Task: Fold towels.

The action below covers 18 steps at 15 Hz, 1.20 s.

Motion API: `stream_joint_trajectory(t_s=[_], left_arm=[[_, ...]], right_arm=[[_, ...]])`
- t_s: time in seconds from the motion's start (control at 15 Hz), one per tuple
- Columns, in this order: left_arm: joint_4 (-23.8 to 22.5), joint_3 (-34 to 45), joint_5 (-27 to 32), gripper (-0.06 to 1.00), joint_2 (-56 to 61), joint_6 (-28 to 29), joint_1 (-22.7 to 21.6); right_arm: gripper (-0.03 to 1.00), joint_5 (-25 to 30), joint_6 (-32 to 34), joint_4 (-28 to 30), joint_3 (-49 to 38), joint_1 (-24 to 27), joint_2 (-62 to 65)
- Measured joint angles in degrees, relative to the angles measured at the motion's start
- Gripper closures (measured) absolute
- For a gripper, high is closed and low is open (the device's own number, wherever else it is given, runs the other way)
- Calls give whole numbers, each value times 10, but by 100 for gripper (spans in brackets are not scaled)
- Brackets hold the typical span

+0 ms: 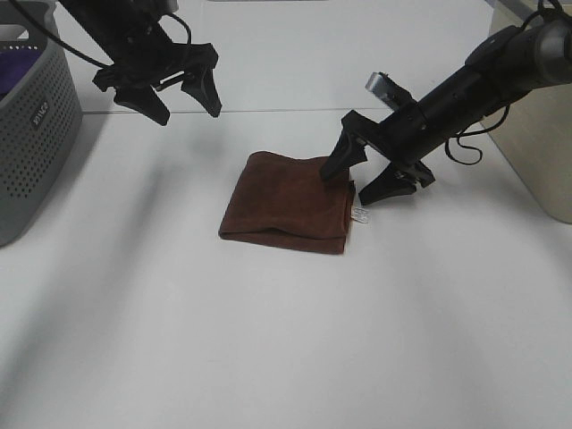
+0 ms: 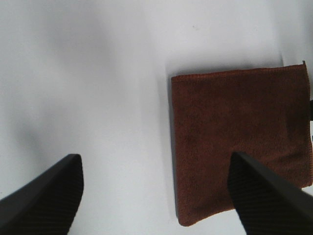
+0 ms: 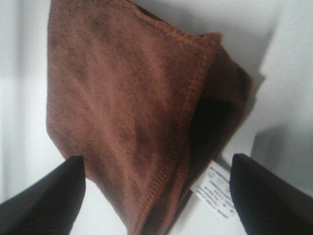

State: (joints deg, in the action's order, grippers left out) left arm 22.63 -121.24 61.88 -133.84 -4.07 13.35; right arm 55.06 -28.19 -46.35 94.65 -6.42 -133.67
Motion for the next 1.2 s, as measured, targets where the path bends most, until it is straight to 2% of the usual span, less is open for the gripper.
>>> stream_joint_trajectory(t_s=[0.27,0.4,0.53,0.6,0.67,0.8,0.93,1.07,1.2], left_arm=[[-1,0,6,17,0,0,0],[-10,-1,33,17,1,0,0],[-28,-1,49,17,9,0,0],[-66,-1,72,17,47,2,0],[-78,-1,73,17,72,5,0],[-95,-1,74,17,124,8,6],[-103,2,74,17,186,8,20],[-125,45,74,17,256,10,30],[-166,136,74,17,349,22,30]], right_arm=[[20,-1,44,77,0,0,68],[20,19,81,122,0,0,121],[20,40,97,136,0,0,145],[20,86,114,148,0,0,194],[20,106,116,152,0,0,217],[20,134,136,170,-1,0,266],[20,140,171,217,-1,0,314],[20,140,208,269,-7,0,360],[20,141,223,299,-44,0,423]])
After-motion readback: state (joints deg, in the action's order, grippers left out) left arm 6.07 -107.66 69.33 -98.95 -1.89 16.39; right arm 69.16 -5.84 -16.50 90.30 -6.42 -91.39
